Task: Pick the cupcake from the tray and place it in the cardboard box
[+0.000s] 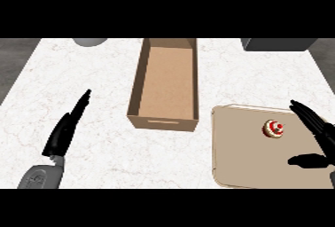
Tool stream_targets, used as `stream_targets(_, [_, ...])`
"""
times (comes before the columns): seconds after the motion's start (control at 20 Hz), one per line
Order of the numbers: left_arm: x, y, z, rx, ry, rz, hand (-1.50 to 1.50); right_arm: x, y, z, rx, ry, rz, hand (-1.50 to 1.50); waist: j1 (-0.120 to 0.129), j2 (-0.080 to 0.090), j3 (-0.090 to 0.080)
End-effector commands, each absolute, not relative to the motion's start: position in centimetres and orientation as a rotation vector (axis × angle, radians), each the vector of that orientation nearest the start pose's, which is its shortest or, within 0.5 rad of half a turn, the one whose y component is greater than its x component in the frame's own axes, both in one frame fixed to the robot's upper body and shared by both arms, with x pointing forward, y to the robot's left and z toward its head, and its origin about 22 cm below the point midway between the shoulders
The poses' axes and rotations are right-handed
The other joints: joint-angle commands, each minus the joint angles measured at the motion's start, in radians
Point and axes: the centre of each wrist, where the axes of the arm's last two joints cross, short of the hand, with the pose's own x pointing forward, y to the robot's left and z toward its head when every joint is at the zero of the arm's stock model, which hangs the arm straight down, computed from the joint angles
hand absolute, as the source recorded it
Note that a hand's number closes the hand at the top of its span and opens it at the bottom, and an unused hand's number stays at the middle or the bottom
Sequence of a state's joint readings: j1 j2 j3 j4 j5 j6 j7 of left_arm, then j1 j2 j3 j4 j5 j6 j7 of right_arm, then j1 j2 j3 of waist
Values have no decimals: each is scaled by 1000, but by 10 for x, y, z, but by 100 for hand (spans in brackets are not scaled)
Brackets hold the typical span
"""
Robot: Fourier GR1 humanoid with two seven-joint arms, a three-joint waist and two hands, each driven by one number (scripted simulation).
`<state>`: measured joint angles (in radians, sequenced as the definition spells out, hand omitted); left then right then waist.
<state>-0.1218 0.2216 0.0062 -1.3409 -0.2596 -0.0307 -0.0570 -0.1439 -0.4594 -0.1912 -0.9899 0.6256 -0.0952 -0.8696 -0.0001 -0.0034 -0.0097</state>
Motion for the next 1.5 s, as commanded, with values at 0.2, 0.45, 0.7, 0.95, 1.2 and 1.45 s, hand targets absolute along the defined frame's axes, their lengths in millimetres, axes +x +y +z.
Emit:
stream_targets(0.2, [280, 285, 2, 325, -1473, -424, 0, 254, -378, -60, -585, -1771, 998, -150, 2, 4, 10])
stream_targets(0.45, [280, 281, 1, 318, -1482, -415, 0, 260, -382, -66, -610, -1775, 998, -150, 3, 4, 10])
stream_targets(0.7, [264, 287, -13, 319, -1460, -425, 0, 261, -377, -66, -584, -1750, 1037, -150, 3, 4, 10])
stream_targets(0.95, [291, 261, -12, 317, -1470, -411, 0, 285, -367, -58, -778, -1861, 1036, 150, 1, 9, 11])
stream_targets(1.2, [268, 286, -18, 329, -1477, -420, 0, 286, -379, -52, -878, -1935, 950, 150, 9, 5, 11])
stream_targets(1.45, [283, 291, 2, 312, -1478, -402, 0, 274, -377, -53, -938, -1962, 863, 150, -5, 3, 10])
